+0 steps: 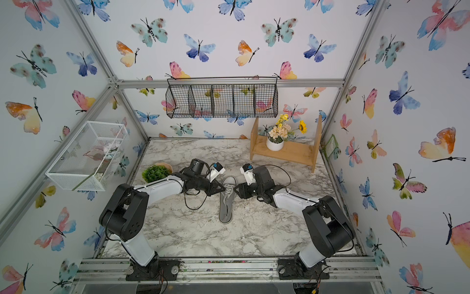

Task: Tie the shoes
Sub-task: Cross the shoelace with the shoelace.

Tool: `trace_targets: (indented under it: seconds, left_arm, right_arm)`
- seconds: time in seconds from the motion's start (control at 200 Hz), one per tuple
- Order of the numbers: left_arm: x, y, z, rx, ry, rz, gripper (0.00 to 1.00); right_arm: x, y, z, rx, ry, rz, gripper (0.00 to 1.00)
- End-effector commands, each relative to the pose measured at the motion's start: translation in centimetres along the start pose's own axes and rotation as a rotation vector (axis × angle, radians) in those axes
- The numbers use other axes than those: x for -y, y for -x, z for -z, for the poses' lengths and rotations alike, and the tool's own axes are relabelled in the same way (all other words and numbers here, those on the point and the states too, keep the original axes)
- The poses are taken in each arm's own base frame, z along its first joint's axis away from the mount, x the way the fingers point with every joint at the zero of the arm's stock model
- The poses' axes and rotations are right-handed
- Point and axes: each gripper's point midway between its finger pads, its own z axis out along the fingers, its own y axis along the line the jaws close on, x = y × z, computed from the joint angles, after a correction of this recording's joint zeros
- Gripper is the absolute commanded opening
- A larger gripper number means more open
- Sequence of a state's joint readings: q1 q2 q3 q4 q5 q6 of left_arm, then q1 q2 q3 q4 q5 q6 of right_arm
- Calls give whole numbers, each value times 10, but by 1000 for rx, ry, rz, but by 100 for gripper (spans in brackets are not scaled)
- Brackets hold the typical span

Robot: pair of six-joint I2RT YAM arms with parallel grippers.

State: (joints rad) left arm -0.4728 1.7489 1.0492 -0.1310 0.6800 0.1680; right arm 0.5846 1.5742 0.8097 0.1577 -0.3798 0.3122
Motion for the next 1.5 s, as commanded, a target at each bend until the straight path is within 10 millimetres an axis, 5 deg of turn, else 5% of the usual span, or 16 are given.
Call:
trace_targets:
  seconds: [0.0, 0.425, 0.841, 1.206, 1.492]
  left_arm:
    - [12, 10, 10, 38, -38, -14, 0]
    - [15, 12, 12, 46, -45, -15, 0]
    - [17, 12, 12, 48, -55, -15, 0]
    - [17, 11, 11, 49, -63, -13, 0]
    - [17, 13, 17, 63, -54, -11, 0]
  right_arm:
    - [0, 8, -6, 53, -10, -50, 56]
    - [2, -5, -30, 28, -42, -75, 56]
    - [0, 5, -55, 29, -57, -93, 51]
    - [-18, 13, -52, 49, 8, -85, 22]
    - [-41, 12, -38, 32, 112, 20, 12]
